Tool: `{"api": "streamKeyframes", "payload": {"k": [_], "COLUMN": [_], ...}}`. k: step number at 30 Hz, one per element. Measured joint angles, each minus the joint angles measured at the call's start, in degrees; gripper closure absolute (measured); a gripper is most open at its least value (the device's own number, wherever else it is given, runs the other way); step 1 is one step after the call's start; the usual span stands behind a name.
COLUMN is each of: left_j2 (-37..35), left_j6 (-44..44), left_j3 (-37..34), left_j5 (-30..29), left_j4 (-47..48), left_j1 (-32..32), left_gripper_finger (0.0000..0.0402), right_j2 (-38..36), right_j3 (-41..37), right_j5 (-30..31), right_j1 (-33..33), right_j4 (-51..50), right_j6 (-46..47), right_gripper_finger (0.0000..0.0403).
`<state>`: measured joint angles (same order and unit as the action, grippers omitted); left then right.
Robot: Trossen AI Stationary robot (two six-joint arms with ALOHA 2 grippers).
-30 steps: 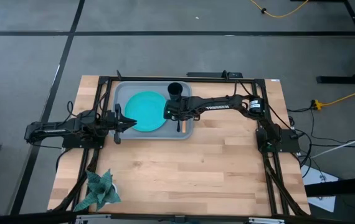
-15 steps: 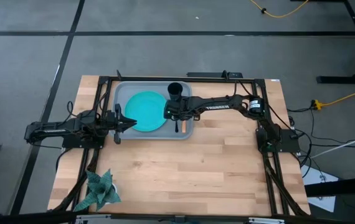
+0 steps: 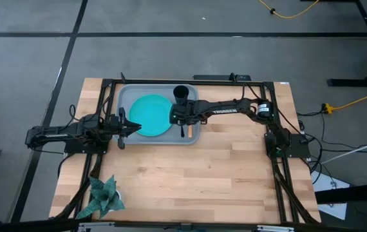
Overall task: Pick and place plate/cup/fork/spoon on tray
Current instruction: Put the black spoon on the serving tray to the left side of the orange fork
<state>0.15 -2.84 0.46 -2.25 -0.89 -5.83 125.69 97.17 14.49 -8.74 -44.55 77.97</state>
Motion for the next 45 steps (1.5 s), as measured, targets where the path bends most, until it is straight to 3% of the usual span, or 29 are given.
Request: {"api": "streamKeyframes", "payload": {"k": [21, 33, 45], "left_j2": [-0.01, -0.01, 0.01], "left_j6": [0.01, 0.01, 0.01], "left_j3": [0.01, -0.01, -0.01], "left_j5": [0.01, 0.01, 0.01], "left_j4": [0.0, 0.0, 0.0], "left_j1": [-0.01, 0.0, -0.02], "left_gripper_finger": [0.036, 0.036, 0.036], "right_j2": [1.07, 2.27, 4.19], "right_j3": [0.0, -0.04, 0.0], "right_j5": [0.86, 2.17, 1.42], "right_j1": [-0.42, 1.15, 1.2], "right_j4": [6.67, 9.8, 11.31], "right_j6": [-7.12, -8.08, -9.21], "right_gripper_finger": [0.034, 0.0396, 0.0395]}}
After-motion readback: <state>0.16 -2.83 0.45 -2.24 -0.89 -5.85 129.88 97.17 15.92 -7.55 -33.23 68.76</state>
